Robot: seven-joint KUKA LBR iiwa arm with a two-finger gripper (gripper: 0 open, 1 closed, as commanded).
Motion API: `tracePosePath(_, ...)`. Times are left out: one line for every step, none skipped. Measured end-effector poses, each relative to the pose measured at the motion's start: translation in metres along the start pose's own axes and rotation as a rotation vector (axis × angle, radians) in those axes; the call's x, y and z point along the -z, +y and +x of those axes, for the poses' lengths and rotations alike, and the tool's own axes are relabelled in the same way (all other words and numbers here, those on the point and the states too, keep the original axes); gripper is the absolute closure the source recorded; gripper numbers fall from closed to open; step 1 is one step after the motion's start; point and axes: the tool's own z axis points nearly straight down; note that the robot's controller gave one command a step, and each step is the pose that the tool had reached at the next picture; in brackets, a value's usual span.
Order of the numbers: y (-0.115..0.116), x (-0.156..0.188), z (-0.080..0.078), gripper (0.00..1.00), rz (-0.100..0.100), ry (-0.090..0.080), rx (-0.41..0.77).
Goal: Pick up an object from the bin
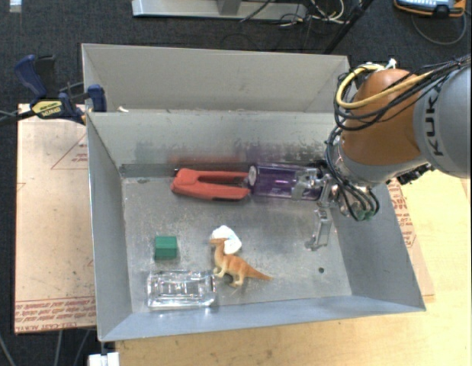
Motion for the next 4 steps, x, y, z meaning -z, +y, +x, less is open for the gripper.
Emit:
tracePosePath(0.000,0.005,-0.001,0.00,0.001,-0.007,0.001)
tracePosePath(0.041,-0.026,0.008,0.00,0.001,-0.010,-0.059)
tracePosePath(0.058,-0.057,0.037,0.00,-0.005,-0.006,0.032)
tracePosePath(0.069,-0.070,0.043,0.00,0.003,-0.006,0.192)
